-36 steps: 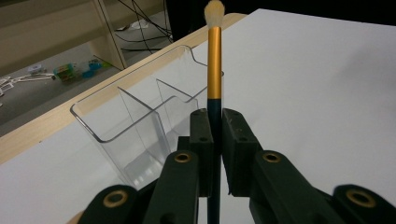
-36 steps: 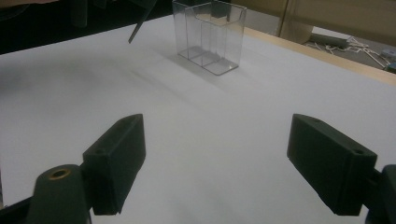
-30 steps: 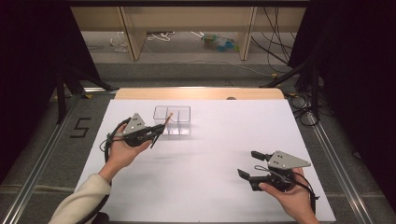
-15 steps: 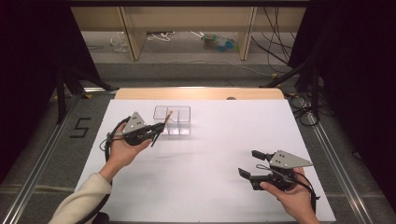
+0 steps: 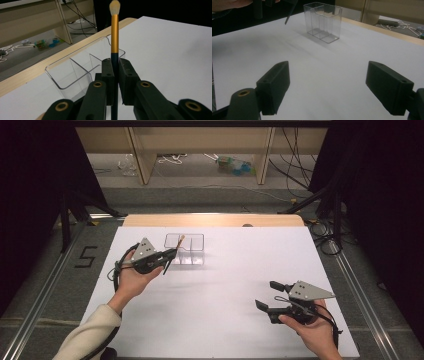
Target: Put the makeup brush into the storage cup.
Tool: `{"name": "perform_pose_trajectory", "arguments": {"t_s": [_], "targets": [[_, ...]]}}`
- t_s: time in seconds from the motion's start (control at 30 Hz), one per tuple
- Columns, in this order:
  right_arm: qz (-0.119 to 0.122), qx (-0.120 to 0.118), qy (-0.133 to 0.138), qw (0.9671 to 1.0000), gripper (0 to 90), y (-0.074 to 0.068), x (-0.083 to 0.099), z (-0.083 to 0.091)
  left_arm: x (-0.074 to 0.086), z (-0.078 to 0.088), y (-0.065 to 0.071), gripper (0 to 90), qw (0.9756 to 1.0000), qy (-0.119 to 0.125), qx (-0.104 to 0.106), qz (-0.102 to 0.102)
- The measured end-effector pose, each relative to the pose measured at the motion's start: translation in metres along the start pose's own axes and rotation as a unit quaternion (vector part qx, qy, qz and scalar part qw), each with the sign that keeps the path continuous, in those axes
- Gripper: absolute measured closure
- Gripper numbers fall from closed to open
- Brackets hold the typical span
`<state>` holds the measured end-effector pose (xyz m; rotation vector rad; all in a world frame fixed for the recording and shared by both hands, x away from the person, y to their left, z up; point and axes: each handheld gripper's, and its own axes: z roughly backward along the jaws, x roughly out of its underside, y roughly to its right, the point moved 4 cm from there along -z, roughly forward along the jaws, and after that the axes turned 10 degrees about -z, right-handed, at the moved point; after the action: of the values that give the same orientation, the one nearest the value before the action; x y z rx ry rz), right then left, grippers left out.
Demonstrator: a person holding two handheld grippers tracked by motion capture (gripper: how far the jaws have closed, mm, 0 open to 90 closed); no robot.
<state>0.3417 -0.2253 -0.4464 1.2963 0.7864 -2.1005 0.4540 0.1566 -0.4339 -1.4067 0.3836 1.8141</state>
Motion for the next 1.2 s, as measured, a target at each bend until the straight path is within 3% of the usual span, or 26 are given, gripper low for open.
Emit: {"name": "perform_pose_trajectory", "arguments": {"t_s": [0.17, 0.5, 0.53, 0.7, 0.73, 0.8, 1.2], "targets": [[0.001, 0.004, -0.009, 1.0000, 20.6, 0.000, 0.000, 0.001, -0.003, -0.001, -0.001, 83.2, 1.0000, 0.004, -0.004, -0.001], [0.000, 0.002, 0.003, 1.0000, 20.6, 0.000, 0.000, 0.000, -0.007, -0.004, -0.003, 83.2, 0.9999, 0.010, -0.009, 0.001], [-0.012, -0.004, -0.004, 0.9999, 20.6, -0.001, 0.001, 0.000, -0.007, -0.004, -0.003, 83.2, 0.9999, 0.010, -0.009, 0.001], [-0.006, -0.001, 0.000, 1.0000, 20.6, 0.000, 0.000, 0.000, -0.008, -0.006, -0.003, 83.2, 0.9999, 0.011, -0.011, 0.001], [-0.013, -0.004, -0.002, 0.9999, 20.6, -0.001, 0.000, 0.000, -0.009, -0.006, -0.003, 83.2, 0.9999, 0.011, -0.011, 0.001], [-0.003, 0.002, 0.003, 1.0000, 20.6, 0.001, 0.000, 0.000, -0.010, -0.007, -0.002, 83.2, 0.9999, 0.012, -0.011, 0.001], [-0.003, 0.003, 0.002, 1.0000, 20.6, 0.001, 0.000, 0.000, -0.013, -0.012, -0.002, 83.2, 0.9998, 0.014, -0.014, 0.001]]}}
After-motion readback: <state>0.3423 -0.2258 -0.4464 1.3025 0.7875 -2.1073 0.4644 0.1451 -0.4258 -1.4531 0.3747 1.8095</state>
